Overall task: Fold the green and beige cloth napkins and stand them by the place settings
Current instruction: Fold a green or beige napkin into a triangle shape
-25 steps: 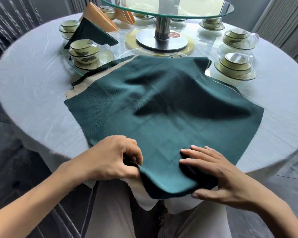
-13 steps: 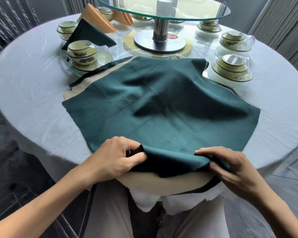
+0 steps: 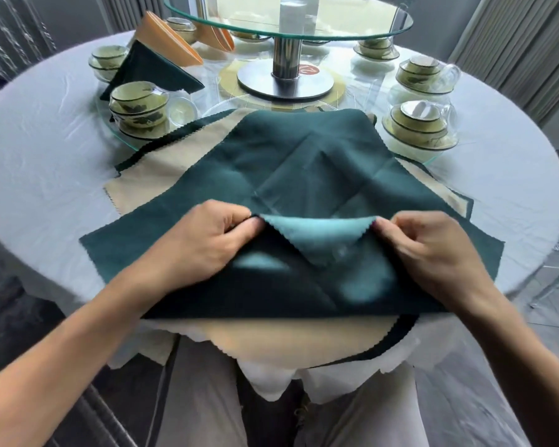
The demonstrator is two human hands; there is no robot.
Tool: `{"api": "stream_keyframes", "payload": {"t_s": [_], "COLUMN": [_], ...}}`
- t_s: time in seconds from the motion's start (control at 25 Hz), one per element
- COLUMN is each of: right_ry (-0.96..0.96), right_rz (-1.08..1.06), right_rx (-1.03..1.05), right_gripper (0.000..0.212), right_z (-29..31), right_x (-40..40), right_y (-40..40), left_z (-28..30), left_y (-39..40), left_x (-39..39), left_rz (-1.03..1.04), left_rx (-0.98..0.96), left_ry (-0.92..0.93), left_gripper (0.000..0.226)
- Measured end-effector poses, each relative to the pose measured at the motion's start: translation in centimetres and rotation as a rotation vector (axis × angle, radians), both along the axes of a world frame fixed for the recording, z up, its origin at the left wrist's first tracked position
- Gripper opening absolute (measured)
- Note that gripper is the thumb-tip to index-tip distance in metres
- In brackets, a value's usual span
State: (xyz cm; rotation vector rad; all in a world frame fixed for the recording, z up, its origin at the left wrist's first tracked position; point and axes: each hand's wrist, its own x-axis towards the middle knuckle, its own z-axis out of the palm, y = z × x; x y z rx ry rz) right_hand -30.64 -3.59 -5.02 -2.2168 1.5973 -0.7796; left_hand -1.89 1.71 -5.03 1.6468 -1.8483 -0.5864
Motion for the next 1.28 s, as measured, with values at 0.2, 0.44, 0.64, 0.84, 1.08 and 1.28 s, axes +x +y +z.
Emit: {"api": "stream_keyframes", "payload": {"t_s": [0.2,0.44,0.64,0.84,1.08,1.28], "right_ry": [0.27,0.372,0.272,0.223,0.569,0.566], "right_rz": [-0.049,0.366,0.278,0.281,0.194,0.217], "right_rx": [-0.426,-0.162,-0.224,-0.204,0.002,0.052], "right_gripper": [0.034,0.053,0.039,0.055,0.067,0.091], "right_z": [-1.2,-7.5,-7.6,-7.7,-8.1,-7.5], "right_x": [3.2,0.4,0.5,-0.4,1.1,2.3], "right_y": [-2.5,3.6,5.0,8.6,5.7,0.7], "left_z": [-0.7,-6.0,-5.9,-5.0,-7.1,-7.1], "left_y": [-4.3,2.8,4.6,7.9,5.5,0.8], "left_x": [-0.9,0.9,1.1,0.0,-0.2,0.8], "left_rz": [0.155,-0.278,-0.28,-0.284,-0.261,-0.235], "left_rx": [-0.371,-0.118,-0.209,-0.188,-0.007,0.095], "left_ry": [-0.547,-0.713,-0.739,-0.676,-0.793,-0.719], "left_gripper": [0.028,0.058,0.042,0.05,0.079,0.1]}}
